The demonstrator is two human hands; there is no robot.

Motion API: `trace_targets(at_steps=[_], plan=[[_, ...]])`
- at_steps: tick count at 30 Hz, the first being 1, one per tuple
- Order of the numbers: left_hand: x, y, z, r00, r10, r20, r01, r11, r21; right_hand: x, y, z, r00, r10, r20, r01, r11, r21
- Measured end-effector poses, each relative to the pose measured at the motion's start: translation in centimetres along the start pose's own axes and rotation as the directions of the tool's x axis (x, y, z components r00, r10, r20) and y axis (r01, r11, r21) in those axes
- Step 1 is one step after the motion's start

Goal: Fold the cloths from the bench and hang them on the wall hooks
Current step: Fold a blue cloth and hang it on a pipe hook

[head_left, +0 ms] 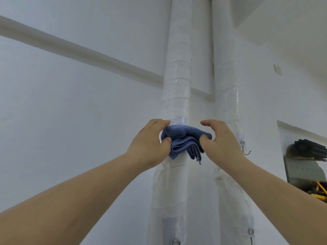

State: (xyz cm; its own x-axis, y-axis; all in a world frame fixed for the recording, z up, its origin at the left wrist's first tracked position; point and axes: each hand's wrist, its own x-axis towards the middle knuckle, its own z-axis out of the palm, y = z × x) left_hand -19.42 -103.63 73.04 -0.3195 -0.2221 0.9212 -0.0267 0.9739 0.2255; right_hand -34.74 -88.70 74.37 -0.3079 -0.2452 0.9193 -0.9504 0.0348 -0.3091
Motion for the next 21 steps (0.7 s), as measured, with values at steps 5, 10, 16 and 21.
trace_targets(at_steps=[5,10,16,21], plan=[[0.1,0.9,-0.7,0.994,0.103,0.039,-0.106,0.991,0.077,-0.2,-0.8,0.2,0.967,-0.228,0.113,0.248,0.944,-0.219],[-0.1,0.8,-0.2,0.978,0.068,0.196,-0.1,0.982,0.16,0.0,-1.6,1.0,0.938,-0.102,0.33,0.126,0.991,-0.051],[0.2,0.4,1.4,0.986,0.071,0.153,-0.089,0.989,0.115,2.0,-2.4,0.8,0.907,0.0,0.42,-0.018,0.999,0.04],[-0.3,0.3,2.7,0.987,0.037,0.159,-0.034,0.999,-0.019,3.0,-3.2,1.8,0.9,0.002,0.437,0.034,0.997,-0.075]])
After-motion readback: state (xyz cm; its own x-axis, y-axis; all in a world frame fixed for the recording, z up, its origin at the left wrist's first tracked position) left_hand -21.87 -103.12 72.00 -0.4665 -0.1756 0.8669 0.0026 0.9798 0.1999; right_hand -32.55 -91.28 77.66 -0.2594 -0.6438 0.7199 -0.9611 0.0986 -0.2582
